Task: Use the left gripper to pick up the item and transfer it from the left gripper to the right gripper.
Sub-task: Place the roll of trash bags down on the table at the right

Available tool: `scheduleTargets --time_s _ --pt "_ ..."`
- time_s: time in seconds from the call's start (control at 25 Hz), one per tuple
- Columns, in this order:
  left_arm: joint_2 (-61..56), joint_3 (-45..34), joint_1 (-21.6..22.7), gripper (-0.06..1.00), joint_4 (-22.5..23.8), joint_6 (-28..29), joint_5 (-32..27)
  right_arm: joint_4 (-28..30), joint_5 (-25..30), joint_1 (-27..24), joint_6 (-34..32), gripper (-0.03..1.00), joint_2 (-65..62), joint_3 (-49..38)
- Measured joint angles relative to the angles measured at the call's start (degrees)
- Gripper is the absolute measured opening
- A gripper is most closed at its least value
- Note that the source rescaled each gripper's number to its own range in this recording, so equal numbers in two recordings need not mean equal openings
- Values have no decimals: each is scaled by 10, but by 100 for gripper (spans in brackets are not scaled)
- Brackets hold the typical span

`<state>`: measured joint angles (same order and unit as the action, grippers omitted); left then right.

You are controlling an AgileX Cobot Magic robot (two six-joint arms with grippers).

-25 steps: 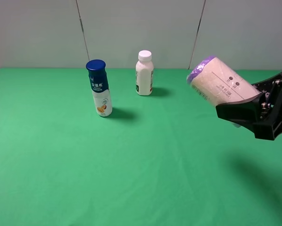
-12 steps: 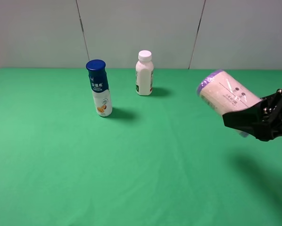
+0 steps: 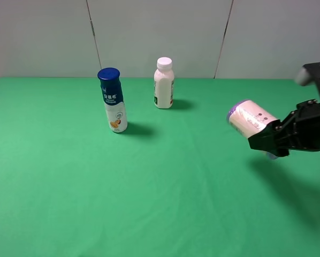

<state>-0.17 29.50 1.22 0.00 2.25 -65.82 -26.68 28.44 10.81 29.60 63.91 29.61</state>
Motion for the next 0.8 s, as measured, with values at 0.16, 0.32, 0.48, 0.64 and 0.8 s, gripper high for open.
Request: scheduleTargets --time_s 0.16,0.32,0.48,0.64,0.8 --pt "0 0 0 95 0 0 0 25 -37 0 0 0 82 20" --pt "0 0 0 95 0 0 0 43 -67 0 0 0 143 48" --pt "0 0 0 95 0 0 0 54 -105 -2 0 0 186 64" --pt "0 0 0 95 0 0 0 69 -138 -2 0 0 219 65" --pt "0 0 0 95 0 0 0 72 -154 -2 0 0 241 65"
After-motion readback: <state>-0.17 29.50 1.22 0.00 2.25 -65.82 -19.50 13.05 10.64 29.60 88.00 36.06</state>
